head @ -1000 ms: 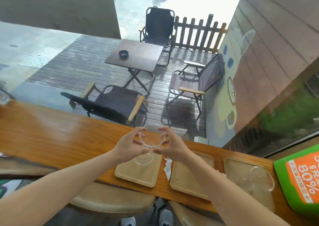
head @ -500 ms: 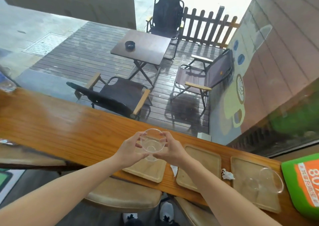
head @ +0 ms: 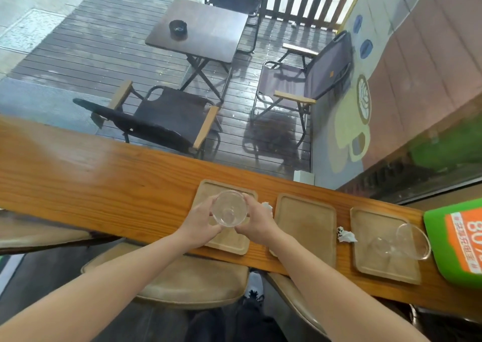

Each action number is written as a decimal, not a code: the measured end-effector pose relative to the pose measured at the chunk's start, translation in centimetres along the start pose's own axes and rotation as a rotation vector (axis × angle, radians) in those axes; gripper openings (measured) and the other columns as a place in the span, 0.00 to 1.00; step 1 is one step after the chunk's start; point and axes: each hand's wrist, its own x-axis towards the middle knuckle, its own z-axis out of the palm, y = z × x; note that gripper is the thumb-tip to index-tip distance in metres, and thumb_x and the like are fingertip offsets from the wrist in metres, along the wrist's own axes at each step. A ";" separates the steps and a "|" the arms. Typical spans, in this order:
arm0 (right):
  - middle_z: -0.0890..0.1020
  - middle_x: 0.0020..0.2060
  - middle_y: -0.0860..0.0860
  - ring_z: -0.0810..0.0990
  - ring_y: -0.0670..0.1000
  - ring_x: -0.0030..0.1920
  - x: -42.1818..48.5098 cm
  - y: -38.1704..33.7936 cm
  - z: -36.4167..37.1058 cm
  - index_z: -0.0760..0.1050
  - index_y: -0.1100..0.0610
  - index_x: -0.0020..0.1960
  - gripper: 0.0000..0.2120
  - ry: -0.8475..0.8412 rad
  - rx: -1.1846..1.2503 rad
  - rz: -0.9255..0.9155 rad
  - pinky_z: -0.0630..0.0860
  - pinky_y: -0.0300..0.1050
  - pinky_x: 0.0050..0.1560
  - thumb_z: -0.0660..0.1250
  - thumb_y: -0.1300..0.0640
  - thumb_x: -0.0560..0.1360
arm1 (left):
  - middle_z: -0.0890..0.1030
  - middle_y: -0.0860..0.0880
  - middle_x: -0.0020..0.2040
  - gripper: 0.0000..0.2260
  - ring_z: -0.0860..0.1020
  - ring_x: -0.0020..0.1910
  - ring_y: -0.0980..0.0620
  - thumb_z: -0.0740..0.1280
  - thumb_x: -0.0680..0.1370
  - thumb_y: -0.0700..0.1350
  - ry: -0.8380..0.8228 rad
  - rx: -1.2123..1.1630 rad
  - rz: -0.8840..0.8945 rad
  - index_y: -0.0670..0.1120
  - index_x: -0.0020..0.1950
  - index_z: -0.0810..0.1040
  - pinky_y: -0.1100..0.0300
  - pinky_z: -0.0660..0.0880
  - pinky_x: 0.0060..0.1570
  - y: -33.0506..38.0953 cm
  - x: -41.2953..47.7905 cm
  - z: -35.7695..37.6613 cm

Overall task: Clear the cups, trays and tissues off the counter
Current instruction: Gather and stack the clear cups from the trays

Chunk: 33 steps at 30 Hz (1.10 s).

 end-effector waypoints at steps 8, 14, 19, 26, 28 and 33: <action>0.73 0.70 0.52 0.73 0.55 0.70 -0.4 0.1 -0.2 0.62 0.53 0.77 0.39 0.011 0.028 0.046 0.73 0.48 0.66 0.75 0.63 0.70 | 0.72 0.48 0.72 0.37 0.78 0.61 0.52 0.73 0.71 0.38 -0.090 0.093 -0.095 0.48 0.78 0.62 0.60 0.77 0.56 -0.1 0.6 -1.1; 0.71 0.71 0.52 0.73 0.54 0.68 -1.3 -0.6 -3.3 0.60 0.53 0.78 0.37 0.110 -0.052 0.098 0.75 0.52 0.66 0.74 0.59 0.74 | 0.72 0.47 0.69 0.36 0.70 0.70 0.46 0.74 0.71 0.38 -0.028 0.242 -0.005 0.47 0.76 0.64 0.52 0.72 0.67 3.3 2.1 -3.8; 0.79 0.49 0.46 0.78 0.46 0.48 -4.3 0.6 -7.9 0.76 0.54 0.64 0.16 0.310 -0.045 0.149 0.77 0.40 0.47 0.67 0.52 0.78 | 0.77 0.54 0.50 0.16 0.76 0.46 0.56 0.73 0.72 0.43 -0.058 0.340 0.204 0.52 0.57 0.74 0.59 0.77 0.47 8.4 4.5 -3.5; 0.81 0.45 0.49 0.80 0.50 0.46 -10.4 8.1 -12.0 0.78 0.54 0.50 0.08 0.439 -0.056 0.314 0.81 0.48 0.48 0.65 0.50 0.80 | 0.78 0.55 0.45 0.07 0.77 0.43 0.57 0.70 0.75 0.44 -0.221 0.422 0.296 0.51 0.52 0.76 0.62 0.74 0.41 15.3 5.0 5.1; 0.81 0.43 0.50 0.81 0.51 0.45 -12.1 11.0 -13.1 0.78 0.54 0.47 0.09 0.442 -0.011 0.380 0.81 0.51 0.50 0.65 0.50 0.80 | 0.78 0.58 0.44 0.07 0.76 0.41 0.60 0.70 0.75 0.45 -0.264 0.436 0.304 0.52 0.51 0.76 0.66 0.71 0.36 16.6 5.0 8.2; 0.77 0.38 0.48 0.75 0.46 0.37 -16.7 18.4 -15.7 0.75 0.52 0.43 0.09 0.424 0.055 0.492 0.70 0.43 0.36 0.65 0.49 0.78 | 0.78 0.57 0.46 0.06 0.76 0.42 0.60 0.70 0.77 0.47 -0.332 0.434 0.257 0.54 0.51 0.75 0.66 0.71 0.36 20.4 4.9 16.5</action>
